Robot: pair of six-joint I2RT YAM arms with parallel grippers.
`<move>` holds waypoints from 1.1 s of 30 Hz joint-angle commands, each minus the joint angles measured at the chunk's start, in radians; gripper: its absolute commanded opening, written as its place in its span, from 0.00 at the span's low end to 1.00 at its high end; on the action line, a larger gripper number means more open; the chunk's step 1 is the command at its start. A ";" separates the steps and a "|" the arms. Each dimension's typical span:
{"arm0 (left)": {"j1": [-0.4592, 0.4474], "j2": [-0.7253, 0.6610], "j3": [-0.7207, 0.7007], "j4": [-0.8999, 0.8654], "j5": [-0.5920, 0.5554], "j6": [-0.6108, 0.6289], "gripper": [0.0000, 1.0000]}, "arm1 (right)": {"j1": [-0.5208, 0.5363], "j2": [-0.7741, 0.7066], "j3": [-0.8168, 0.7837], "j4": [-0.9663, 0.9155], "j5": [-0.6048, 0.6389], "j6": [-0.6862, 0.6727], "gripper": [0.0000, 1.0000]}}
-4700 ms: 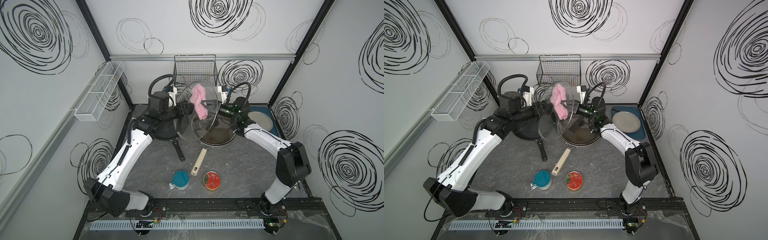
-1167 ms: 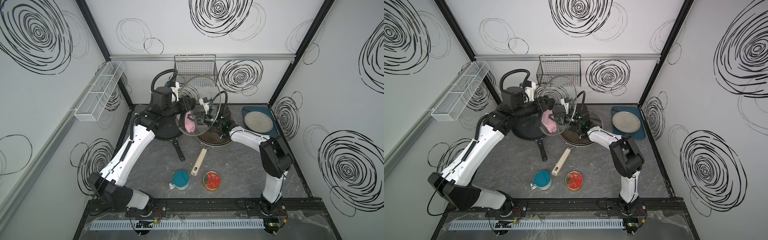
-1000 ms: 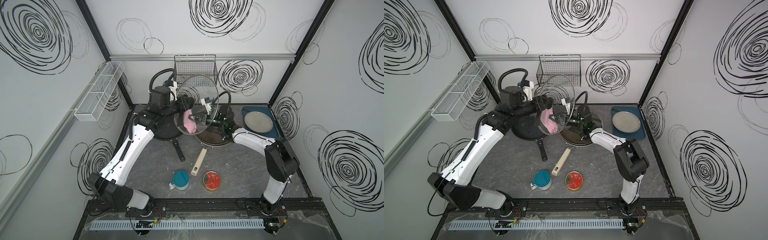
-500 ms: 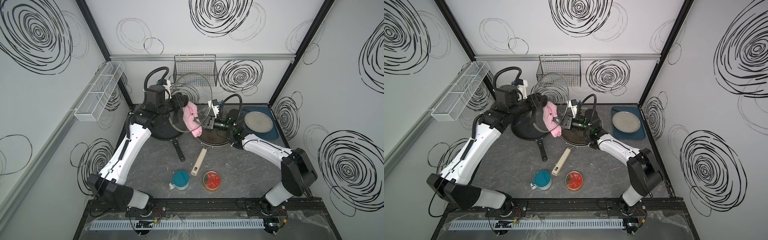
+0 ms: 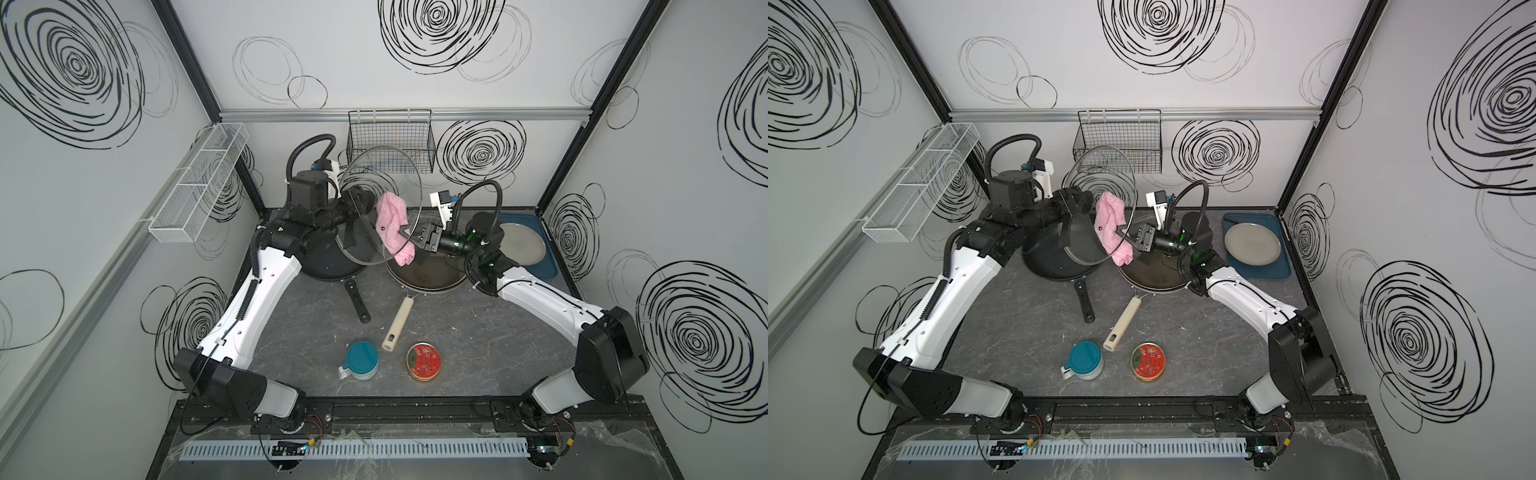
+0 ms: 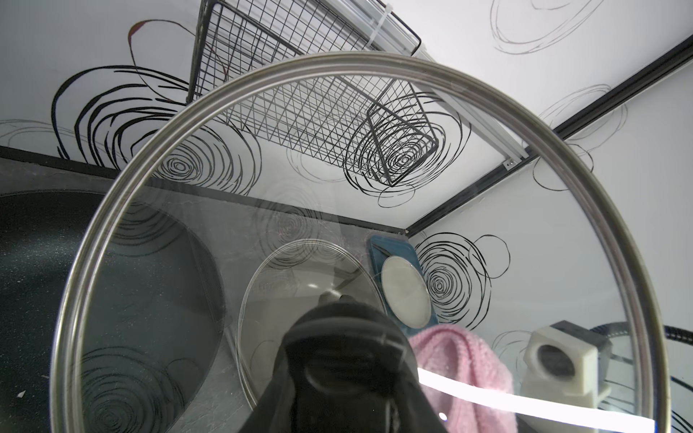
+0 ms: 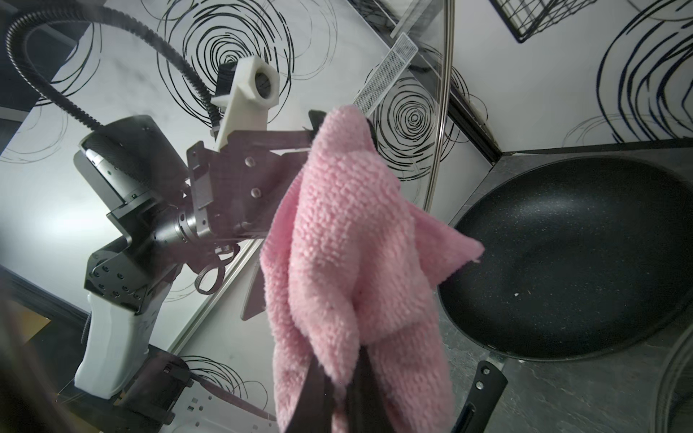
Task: Wipe the pot lid with a cloth
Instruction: Wipe the pot lid.
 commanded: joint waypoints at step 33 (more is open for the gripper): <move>-0.132 -0.067 0.030 0.191 0.039 0.015 0.00 | -0.068 0.375 0.498 0.072 -0.090 0.031 0.00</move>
